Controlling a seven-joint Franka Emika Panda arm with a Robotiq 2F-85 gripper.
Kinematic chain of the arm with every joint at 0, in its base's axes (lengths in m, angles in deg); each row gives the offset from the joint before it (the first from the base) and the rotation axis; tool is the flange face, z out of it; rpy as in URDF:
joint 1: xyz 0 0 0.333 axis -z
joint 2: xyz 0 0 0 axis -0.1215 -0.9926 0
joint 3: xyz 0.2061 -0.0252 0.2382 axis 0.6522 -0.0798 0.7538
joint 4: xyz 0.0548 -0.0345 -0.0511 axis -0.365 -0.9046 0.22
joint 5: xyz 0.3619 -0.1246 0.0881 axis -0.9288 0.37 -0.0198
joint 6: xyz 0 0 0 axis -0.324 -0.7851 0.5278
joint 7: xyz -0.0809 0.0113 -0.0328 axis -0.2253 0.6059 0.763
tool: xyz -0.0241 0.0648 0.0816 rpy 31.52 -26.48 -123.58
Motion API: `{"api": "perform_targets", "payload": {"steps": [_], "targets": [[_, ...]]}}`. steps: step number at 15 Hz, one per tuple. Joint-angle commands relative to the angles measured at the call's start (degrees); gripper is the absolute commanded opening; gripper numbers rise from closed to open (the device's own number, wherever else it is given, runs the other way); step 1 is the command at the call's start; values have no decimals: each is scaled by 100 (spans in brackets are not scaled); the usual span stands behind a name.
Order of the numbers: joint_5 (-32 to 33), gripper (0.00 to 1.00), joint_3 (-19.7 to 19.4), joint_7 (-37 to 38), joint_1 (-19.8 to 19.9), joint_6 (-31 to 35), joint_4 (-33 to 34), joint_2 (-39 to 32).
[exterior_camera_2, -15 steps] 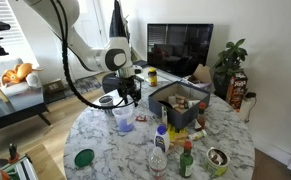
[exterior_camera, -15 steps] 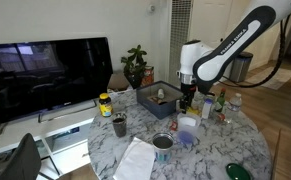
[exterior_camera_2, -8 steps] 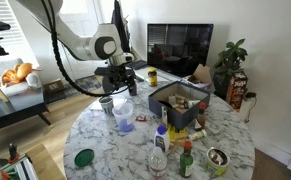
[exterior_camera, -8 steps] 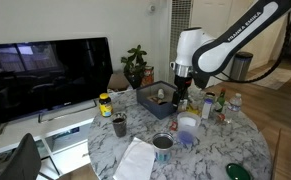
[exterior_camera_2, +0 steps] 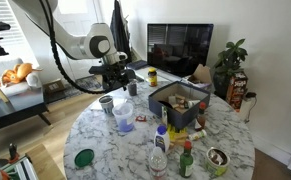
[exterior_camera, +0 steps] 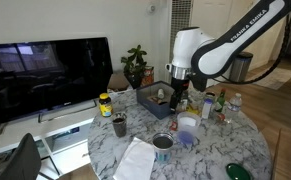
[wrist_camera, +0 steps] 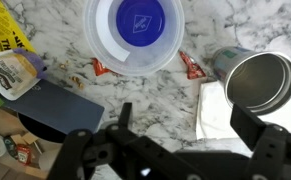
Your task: Take the silver cup out of the plastic cup then empty the plastic cup onto the desk then put the silver cup back in the plastic cup
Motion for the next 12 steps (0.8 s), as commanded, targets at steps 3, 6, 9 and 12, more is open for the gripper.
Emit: {"api": "perform_targets", "payload": {"steps": [3,6,9,12], "targets": [[-420,100,217,-460,-96,21,68,-223],[-628,100,391,-857,-100,67,90,-404],[-1052,100,596,-1414,-23,183,119,-592],[-1267,100,706,-1822,-5,234,198,-799]]}}
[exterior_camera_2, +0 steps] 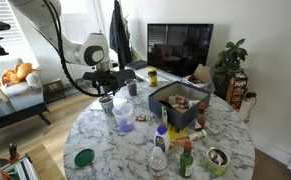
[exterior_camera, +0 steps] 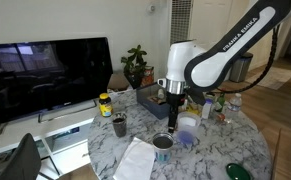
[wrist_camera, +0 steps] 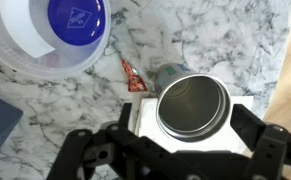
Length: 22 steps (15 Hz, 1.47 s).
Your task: Take the silver cup out of the plastic cup then empty the plastic cup onto the desk then put the silver cup back in the plastic cup
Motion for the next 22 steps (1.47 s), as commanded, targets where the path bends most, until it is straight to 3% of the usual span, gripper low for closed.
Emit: {"api": "perform_targets", "payload": {"steps": [1,8,10,11,13,17,20,22], "targets": [[-282,100,140,-499,70,138,180,-358],[428,98,-215,-11,-100,561,333,-775],[390,84,-164,-116,-39,500,382,-881],[381,69,-149,-136,-30,497,395,-919],[367,52,-134,-143,-22,464,443,-995],[336,21,-107,-163,-2,436,526,-1099],[297,1,-81,-185,22,413,558,-1134],[276,0,-89,-147,36,296,563,-1065]]}}
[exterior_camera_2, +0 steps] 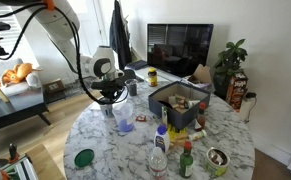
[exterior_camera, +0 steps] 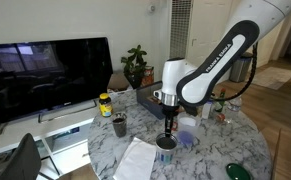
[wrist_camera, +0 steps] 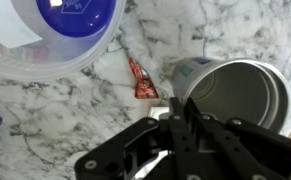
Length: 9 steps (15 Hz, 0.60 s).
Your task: Take the silver cup out of the plastic cup then empty the plastic cup onto the desk then put the silver cup back in the plastic cup
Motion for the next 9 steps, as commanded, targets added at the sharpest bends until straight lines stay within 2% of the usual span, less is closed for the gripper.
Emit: {"api": "perform_targets", "payload": {"steps": [1,4,9], "targets": [[-72,0,69,23,82,-179,69,46],[-295,1,188,-148,264,-192,-73,399],[-1260,1,394,-564,781,-150,-561,1622]]}}
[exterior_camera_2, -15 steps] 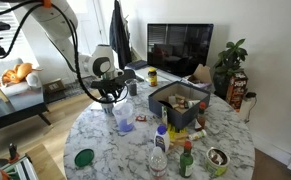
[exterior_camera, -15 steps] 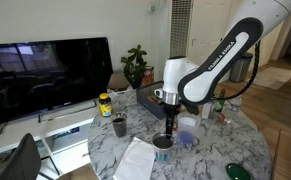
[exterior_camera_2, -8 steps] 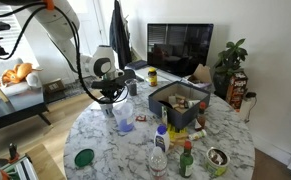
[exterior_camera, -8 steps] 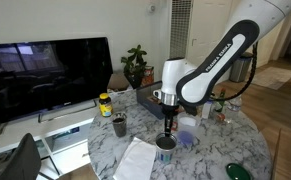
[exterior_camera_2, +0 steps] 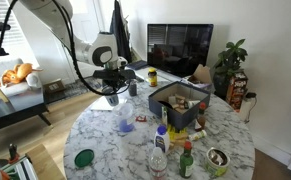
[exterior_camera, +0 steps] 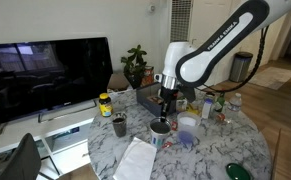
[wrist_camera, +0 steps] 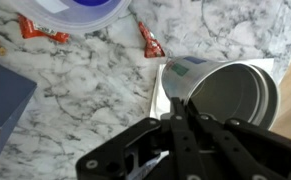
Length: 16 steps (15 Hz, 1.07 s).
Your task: Take the silver cup out of the plastic cup then empty the plastic cup onto the desk then put the silver cup back in the plastic cup
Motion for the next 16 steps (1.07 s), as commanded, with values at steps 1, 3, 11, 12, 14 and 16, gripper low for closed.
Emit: {"api": "perform_targets", "payload": {"steps": [1,3,11,12,14,16], "targets": [[-913,1,142,-472,457,-159,-701,1229],[-1346,1,-51,-639,507,-265,-875,1726],[-1068,1,-1254,-500,424,-1087,-1722,2926],[-1063,1,-1349,-516,414,-1167,-1779,2974],[-1120,1,-1506,-655,378,-1299,-1843,2952],[-1083,1,-1561,-639,360,-1352,-1836,2776]]}}
